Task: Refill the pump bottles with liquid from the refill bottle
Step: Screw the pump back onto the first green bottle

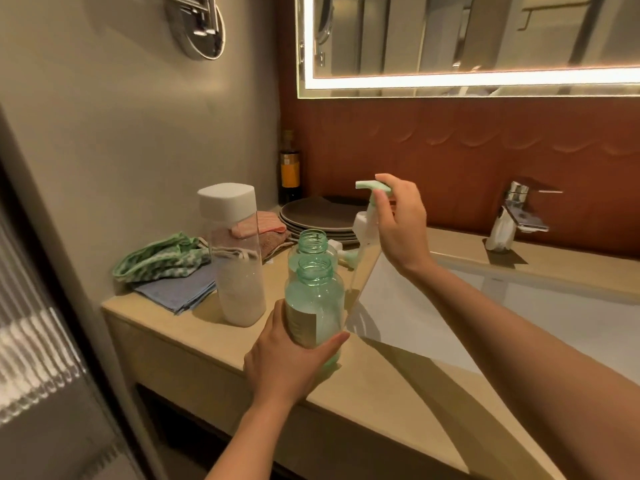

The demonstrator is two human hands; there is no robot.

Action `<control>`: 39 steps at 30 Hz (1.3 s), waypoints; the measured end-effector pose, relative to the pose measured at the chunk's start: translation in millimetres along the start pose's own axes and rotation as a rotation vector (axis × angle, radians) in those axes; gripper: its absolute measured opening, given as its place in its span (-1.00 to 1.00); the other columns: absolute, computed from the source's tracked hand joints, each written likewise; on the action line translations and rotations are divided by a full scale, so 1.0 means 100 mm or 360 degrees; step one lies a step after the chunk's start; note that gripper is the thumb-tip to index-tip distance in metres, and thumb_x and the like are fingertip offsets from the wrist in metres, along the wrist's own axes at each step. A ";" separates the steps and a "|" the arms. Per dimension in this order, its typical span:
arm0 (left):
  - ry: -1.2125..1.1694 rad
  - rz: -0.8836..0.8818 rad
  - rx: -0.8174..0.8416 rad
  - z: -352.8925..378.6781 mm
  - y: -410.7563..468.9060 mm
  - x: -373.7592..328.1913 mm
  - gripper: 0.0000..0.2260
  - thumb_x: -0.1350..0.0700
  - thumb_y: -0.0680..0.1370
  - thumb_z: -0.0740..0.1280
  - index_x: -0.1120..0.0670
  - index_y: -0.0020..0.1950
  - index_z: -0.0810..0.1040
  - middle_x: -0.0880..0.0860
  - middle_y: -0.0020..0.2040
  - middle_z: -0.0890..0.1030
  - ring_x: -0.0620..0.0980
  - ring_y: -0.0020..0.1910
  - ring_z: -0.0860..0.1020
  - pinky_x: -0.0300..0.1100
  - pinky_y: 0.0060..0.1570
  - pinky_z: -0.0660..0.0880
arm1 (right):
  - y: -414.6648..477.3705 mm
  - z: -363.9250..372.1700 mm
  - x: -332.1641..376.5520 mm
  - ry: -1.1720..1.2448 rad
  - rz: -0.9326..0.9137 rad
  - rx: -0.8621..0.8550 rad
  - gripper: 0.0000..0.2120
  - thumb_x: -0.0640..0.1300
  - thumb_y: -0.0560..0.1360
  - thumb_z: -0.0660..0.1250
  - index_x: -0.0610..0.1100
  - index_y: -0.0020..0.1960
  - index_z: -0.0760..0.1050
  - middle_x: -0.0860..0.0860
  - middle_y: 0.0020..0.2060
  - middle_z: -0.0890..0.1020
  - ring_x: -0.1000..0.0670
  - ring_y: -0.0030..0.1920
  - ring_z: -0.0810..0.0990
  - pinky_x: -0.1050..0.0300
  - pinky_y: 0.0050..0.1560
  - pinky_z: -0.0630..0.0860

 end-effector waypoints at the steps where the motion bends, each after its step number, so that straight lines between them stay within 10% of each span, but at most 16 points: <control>1: 0.0002 -0.0003 -0.0001 0.00 0.00 0.00 -0.13 -0.41 0.20 0.37 -0.03 0.38 0.23 -0.03 0.25 0.49 0.05 0.24 0.45 -0.08 0.15 0.34 | 0.04 -0.05 0.10 0.0011 -0.0069 -0.0020 -0.72 -0.14 0.61 0.15 -0.21 0.26 0.45 -0.09 0.11 0.51 0.08 0.08 0.43 0.28 0.12 0.37; 26: -0.0001 0.0021 -0.0094 0.02 0.04 0.10 -0.16 -0.49 0.10 0.28 -0.12 0.28 0.30 -0.12 0.12 0.54 0.00 0.14 0.51 -0.06 0.09 0.42 | 0.26 -0.37 1.01 0.0771 -0.0280 -0.0103 -0.69 -0.14 0.62 0.05 -0.27 0.24 0.42 0.05 -0.04 0.52 0.12 -0.07 0.50 0.18 -0.06 0.50; 39: 0.0044 -0.0008 -0.0065 0.04 0.06 0.13 -0.02 -0.55 0.03 0.20 -0.14 0.37 0.24 -0.15 0.22 0.51 -0.03 0.21 0.47 -0.04 0.16 0.42 | -0.08 0.15 0.85 0.0711 -0.0196 0.0372 -0.71 -0.16 0.61 0.12 -0.21 0.27 0.44 -0.08 0.11 0.54 0.08 0.05 0.54 0.22 0.03 0.51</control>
Point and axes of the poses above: each hand's wrist, its own y-axis towards the middle knuckle, its own z-axis out of the palm, x = y × z, the point moved 8 cm from there along y, towards the middle knuckle
